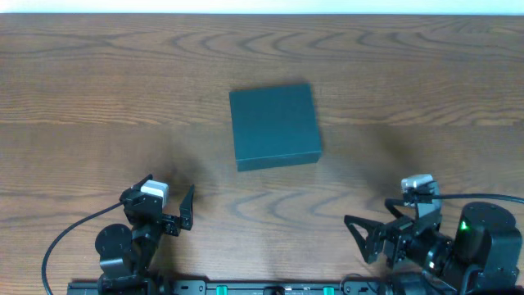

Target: Pack container

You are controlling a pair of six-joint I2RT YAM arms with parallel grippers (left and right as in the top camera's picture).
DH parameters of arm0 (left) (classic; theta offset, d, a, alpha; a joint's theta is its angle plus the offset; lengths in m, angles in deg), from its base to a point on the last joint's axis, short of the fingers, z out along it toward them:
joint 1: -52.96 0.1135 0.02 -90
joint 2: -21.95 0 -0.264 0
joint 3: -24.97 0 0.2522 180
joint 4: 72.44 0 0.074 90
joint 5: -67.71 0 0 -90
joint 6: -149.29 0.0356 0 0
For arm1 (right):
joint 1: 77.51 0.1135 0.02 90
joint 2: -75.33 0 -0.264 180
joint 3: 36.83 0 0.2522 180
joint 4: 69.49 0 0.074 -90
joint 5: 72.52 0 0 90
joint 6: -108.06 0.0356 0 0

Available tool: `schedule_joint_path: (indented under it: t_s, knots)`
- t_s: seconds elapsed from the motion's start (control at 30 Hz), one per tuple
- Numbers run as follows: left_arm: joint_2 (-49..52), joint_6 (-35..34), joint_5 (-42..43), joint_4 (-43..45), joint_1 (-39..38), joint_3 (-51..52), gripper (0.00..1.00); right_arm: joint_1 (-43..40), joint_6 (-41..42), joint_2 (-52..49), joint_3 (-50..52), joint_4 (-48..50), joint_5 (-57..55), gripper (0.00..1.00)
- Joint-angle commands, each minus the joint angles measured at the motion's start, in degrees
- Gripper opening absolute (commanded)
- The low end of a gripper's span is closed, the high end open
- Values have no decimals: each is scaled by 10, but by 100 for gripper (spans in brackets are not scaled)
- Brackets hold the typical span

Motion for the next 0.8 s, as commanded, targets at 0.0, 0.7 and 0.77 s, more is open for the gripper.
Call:
schedule_joint_path:
  t_s: [0.0, 0.7, 0.77]
  knots:
    - [-5, -7, 7, 0, -2, 13, 95, 23, -11, 34, 23, 45, -106, 99]
    - [-5, -7, 7, 0, -2, 13, 95, 48, 63, 294, 443, 320, -266, 99]
    - [-5, -7, 7, 0, -2, 13, 95, 48, 68, 294, 459, 320, -266, 99]
